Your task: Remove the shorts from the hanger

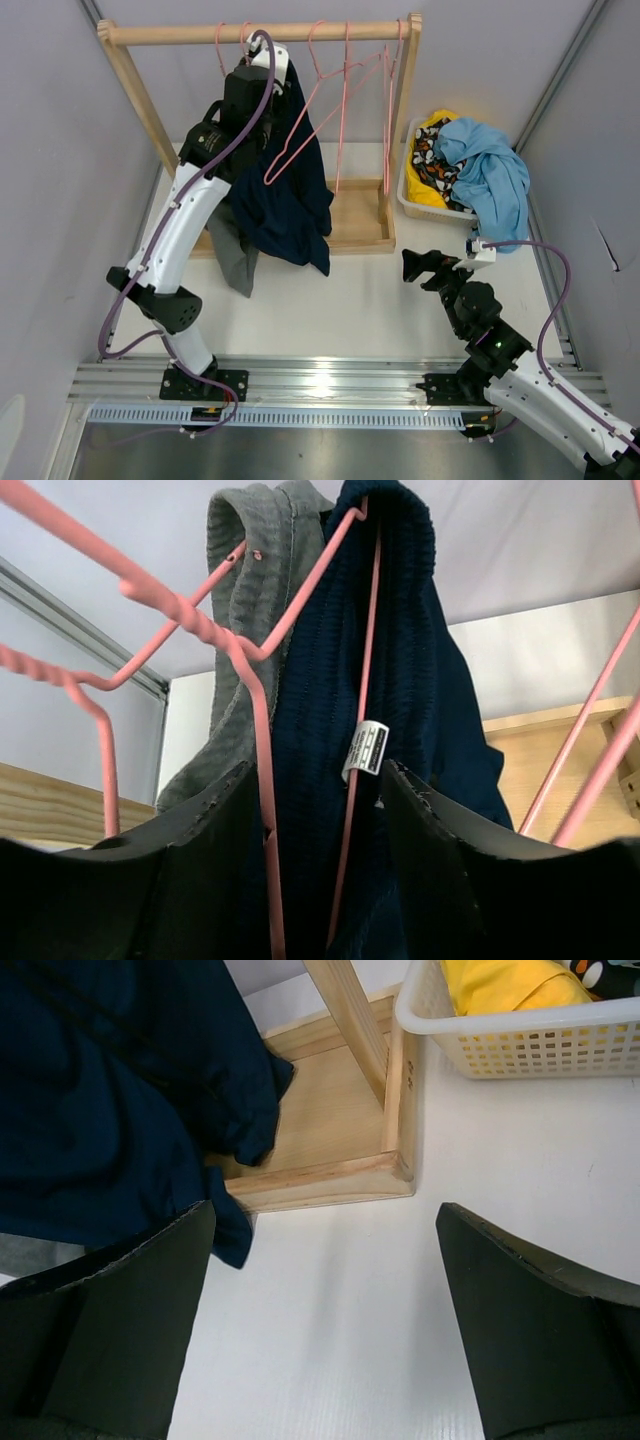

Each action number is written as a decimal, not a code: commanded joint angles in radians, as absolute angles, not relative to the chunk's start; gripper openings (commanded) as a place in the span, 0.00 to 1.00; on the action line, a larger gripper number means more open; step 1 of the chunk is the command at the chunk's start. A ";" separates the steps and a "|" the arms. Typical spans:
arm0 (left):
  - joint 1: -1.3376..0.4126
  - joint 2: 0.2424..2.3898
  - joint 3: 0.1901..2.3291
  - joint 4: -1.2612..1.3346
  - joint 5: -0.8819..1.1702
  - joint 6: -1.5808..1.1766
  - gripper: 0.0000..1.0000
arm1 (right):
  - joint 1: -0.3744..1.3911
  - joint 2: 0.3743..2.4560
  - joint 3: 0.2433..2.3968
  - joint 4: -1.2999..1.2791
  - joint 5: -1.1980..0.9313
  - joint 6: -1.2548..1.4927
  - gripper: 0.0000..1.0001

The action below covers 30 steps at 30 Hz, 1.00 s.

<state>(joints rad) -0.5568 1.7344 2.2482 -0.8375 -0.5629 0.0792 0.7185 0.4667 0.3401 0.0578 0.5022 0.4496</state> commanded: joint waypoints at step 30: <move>-0.767 1.321 2.087 -0.863 -0.732 0.053 0.00 | 0.726 0.522 0.390 0.098 0.523 0.420 0.99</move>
<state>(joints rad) -0.7307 1.4273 2.1571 -0.8650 -0.6518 0.0940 0.7189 0.5350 0.3408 0.0811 0.5003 0.4385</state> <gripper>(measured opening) 0.029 0.993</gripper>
